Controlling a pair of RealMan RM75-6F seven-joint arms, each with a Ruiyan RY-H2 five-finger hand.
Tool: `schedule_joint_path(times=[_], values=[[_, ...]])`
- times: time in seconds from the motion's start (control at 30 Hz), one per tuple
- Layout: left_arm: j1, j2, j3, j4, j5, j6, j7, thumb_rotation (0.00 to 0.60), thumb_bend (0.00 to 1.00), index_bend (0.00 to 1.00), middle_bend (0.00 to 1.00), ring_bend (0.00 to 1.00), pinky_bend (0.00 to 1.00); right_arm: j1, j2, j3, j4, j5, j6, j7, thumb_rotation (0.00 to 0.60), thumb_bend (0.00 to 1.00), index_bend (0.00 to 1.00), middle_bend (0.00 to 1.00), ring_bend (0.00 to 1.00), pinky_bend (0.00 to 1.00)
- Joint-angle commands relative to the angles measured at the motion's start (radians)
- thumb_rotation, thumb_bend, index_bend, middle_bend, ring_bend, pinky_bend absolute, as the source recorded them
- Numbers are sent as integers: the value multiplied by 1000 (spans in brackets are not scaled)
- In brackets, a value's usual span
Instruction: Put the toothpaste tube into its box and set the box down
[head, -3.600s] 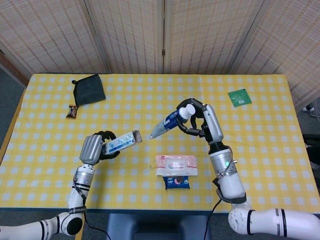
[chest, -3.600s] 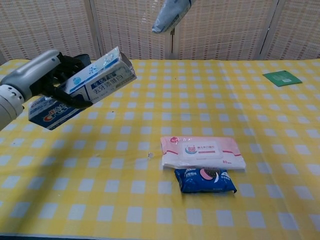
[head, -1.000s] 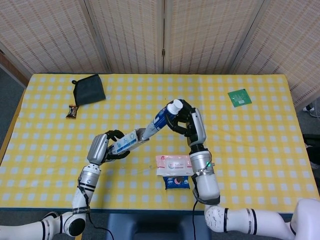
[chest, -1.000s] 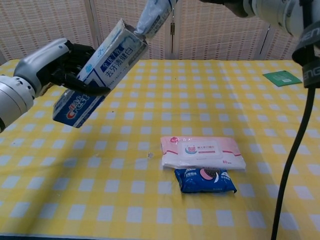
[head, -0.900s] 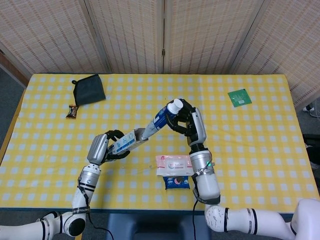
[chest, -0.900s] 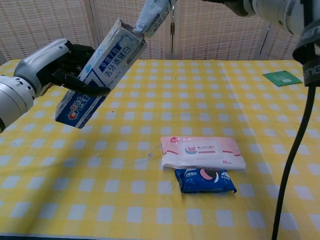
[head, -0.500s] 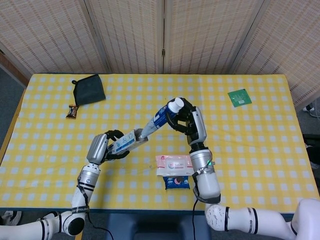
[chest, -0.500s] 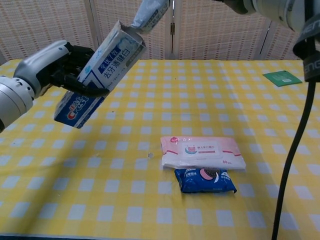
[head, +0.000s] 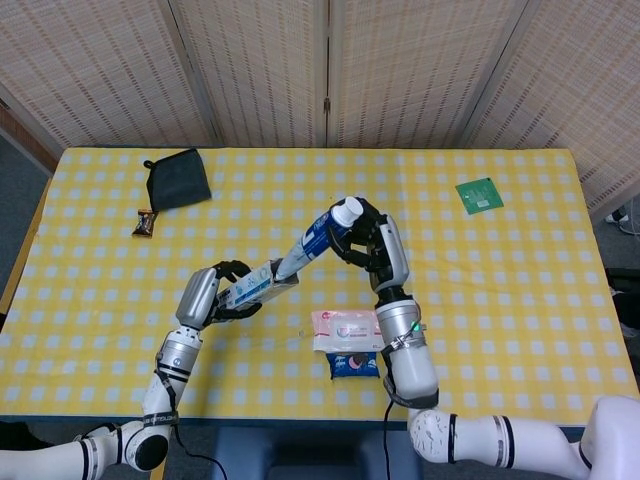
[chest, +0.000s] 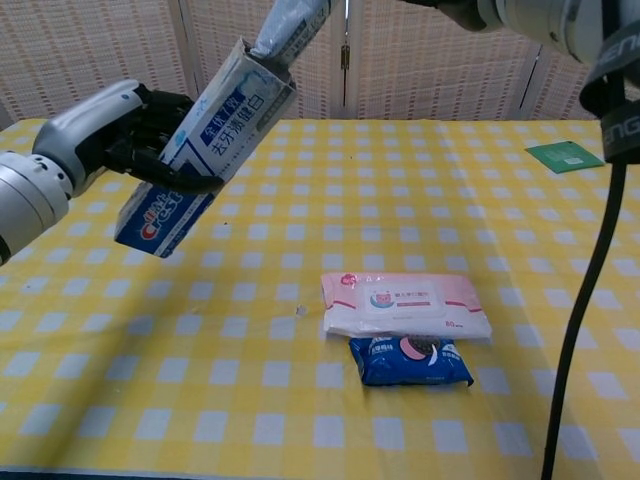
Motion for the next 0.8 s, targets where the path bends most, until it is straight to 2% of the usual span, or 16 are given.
schedule_joint_path(times=[0.03,0.27,0.8], values=[[-3,5,4,0,6,-8,-8,600,691,522,548,421,455,-2,4,4,-14,14,5,-7,600,516,790,683,612,812],[-10,7,3,10,25,-17,-47,600,716,522,546,418,453,-4,13,2,-22,38,4,-18,600,517,790,681,612,812],[-17,22,-8,4,35,-12,-71,600,800,509,527,405,439,9,1,-37,40,-5,-52,0,600,517,789,678,603,812]])
